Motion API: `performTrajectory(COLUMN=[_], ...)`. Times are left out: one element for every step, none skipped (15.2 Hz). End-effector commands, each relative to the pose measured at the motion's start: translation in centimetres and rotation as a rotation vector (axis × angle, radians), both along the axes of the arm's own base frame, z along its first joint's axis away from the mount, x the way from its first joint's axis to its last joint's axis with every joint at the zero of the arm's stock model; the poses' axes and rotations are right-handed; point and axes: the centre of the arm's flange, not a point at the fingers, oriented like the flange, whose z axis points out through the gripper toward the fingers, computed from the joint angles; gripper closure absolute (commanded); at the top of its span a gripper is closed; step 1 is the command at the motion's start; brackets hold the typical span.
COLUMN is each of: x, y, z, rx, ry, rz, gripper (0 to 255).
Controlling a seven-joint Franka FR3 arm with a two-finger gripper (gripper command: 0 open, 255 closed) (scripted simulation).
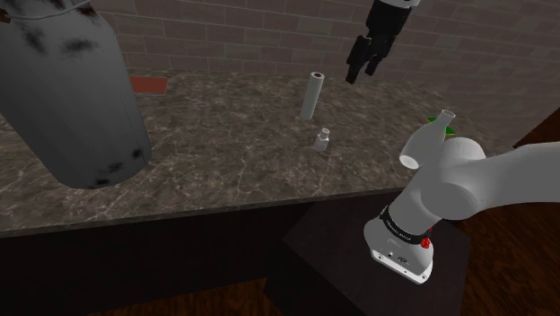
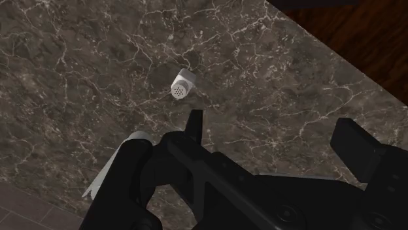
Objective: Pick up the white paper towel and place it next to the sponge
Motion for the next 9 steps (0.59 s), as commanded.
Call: performTrajectory(x=[0.0,0.5,1.1,1.6,2.2,2.8,3.5,4.1,4.8], y=[0.0,-1.1,-2.1,-3.2,-4.3,-5.3,-6.3,-7.3,-8.3], z=[0.0,-0.5,-1.0,-1.5,-2.1,-2.6,-3.1,-3.6,-4.1], rx=[0.0,-0.001,-0.002,-0.003,-0.004,-0.005,-0.006,-0.007,-0.008], ry=[0.0,-0.001,-0.002,-0.003,-0.004,-0.004,-0.005,-0.006,-0.007], rz=[0.0,0.02,0.041,0.061,0.082,0.102,0.123,0.143,0.164], gripper=[0,0,0,0,0,0,0,0,0])
